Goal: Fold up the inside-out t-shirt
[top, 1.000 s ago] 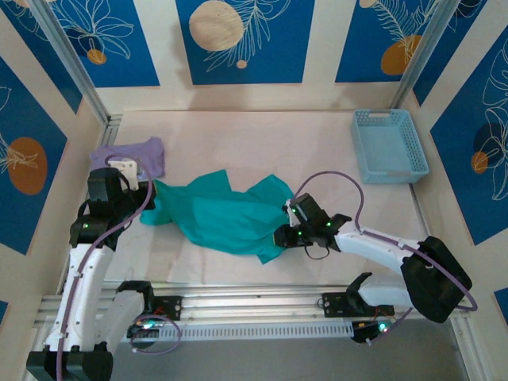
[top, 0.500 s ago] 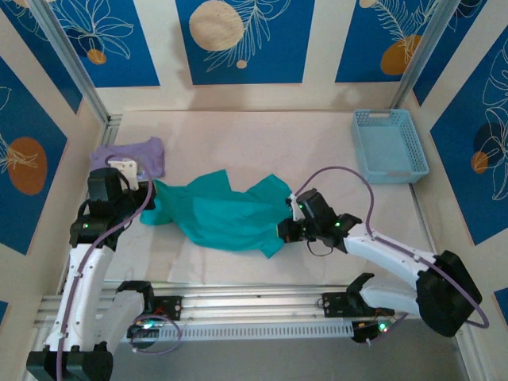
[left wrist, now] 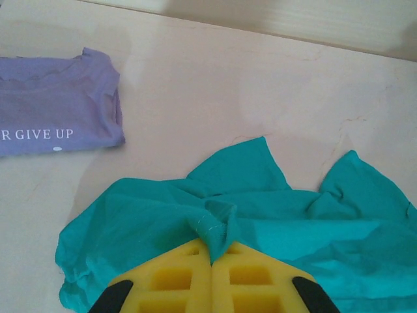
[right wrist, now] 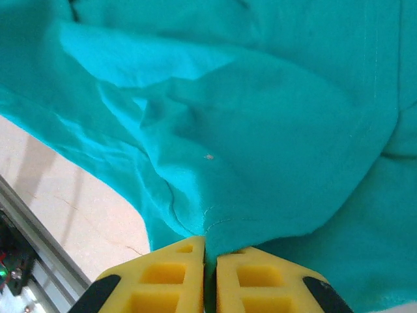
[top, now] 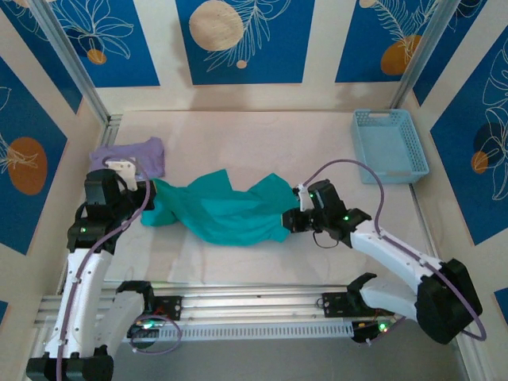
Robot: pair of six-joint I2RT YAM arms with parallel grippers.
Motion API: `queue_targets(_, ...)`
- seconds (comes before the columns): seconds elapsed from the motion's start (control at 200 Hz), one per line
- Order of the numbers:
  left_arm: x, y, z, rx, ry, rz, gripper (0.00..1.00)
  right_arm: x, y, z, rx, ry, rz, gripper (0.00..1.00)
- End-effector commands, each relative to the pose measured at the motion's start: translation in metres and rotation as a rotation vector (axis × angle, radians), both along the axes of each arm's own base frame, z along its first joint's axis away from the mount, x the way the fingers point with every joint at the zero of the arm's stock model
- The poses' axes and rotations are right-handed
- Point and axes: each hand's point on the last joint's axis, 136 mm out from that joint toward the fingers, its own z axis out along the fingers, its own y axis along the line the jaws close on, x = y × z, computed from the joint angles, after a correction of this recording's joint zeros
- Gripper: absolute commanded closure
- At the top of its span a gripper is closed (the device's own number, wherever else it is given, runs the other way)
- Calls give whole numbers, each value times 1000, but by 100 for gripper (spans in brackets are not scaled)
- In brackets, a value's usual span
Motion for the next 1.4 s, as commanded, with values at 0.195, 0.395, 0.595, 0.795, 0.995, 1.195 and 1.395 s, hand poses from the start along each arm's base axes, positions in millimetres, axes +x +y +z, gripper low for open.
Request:
queue_targets(0.195,1,-1,12,-23,-32,-4,100,2,10,-20,20,40,49,81)
queue_targets(0.395,3,-1,9,-16,-28,-8,100,8,11,-18,1,19,62,74)
queue_targets(0.595,3,0,7,-13,-26,-8,100,12,14,-10,0,-23,92,71)
queue_targets(0.795,4,0,6,-12,-24,-7,100,16,17,-1,0,-69,122,70)
queue_targets(0.995,3,0,6,-9,-22,-5,100,4,20,-4,26,-26,139,75)
queue_targets(1.195,5,0,4,-11,-21,-7,100,-6,14,-20,9,15,121,79)
queue_targets(1.395,4,0,3,-11,-19,-7,100,-8,17,-26,9,32,121,80)
